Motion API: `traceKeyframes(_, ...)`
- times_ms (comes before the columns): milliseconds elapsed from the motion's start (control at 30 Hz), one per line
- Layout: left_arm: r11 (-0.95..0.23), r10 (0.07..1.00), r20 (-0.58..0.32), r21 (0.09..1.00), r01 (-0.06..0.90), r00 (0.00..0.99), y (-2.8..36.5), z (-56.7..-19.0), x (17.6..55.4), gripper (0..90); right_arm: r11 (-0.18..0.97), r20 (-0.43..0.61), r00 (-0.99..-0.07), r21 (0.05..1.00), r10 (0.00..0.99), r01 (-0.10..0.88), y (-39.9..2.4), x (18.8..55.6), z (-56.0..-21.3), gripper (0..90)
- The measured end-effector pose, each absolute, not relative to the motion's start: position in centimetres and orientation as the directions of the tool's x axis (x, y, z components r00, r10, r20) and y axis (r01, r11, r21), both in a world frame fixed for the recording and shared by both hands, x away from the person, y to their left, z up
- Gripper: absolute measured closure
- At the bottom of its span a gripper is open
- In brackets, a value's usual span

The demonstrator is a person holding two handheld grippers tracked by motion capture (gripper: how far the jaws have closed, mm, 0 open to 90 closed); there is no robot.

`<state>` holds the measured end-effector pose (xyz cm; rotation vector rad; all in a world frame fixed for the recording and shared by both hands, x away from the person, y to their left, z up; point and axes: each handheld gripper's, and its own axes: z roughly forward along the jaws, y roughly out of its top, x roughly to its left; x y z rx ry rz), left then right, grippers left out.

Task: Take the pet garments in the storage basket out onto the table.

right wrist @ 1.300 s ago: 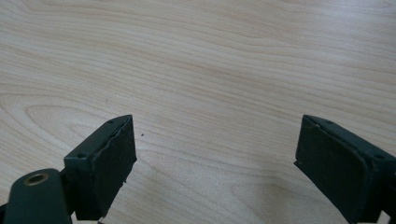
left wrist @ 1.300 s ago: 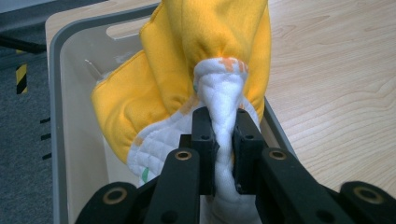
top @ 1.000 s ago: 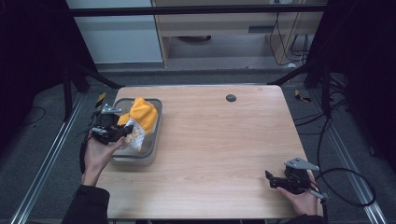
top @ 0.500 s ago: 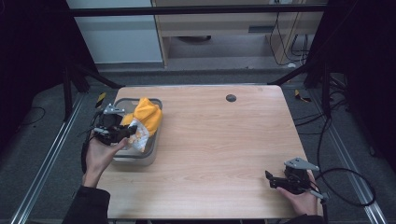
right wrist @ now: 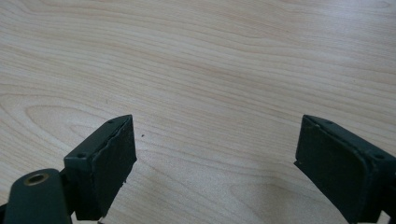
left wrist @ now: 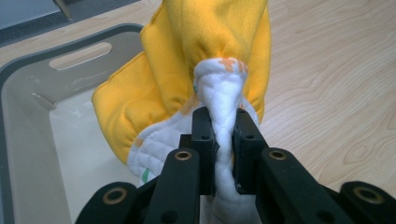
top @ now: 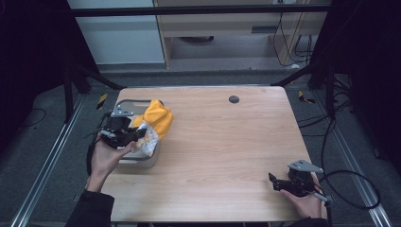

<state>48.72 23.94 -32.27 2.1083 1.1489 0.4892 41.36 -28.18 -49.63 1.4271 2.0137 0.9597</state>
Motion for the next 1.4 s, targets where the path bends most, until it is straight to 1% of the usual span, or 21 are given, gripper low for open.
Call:
traceKeyframes(567, -0.425, 0.802, 0.016, 0.718, 0.551, 0.597, 21.6, -31.7, 48.2, 82.0, 0.2, 0.011, -0.331, 0.779, 0.944, 0.595, -28.3, 41.3, -49.6, 12.1)
traceKeyframes(733, -0.433, 0.787, 0.007, 0.718, 0.545, 0.616, 21.1, -31.6, 48.1, 81.9, 0.2, 0.008, -0.33, 0.78, 0.944, 0.593, -28.3, 41.3, -49.6, 12.1)
traceKeyframes(1400, -0.491, 0.743, 0.024, 0.699, 0.52, 0.669, 18.1, -31.5, 48.1, 81.9, 0.191, 0.016, -0.325, 0.783, 0.945, 0.592, -28.3, 41.3, -49.5, 12.1)
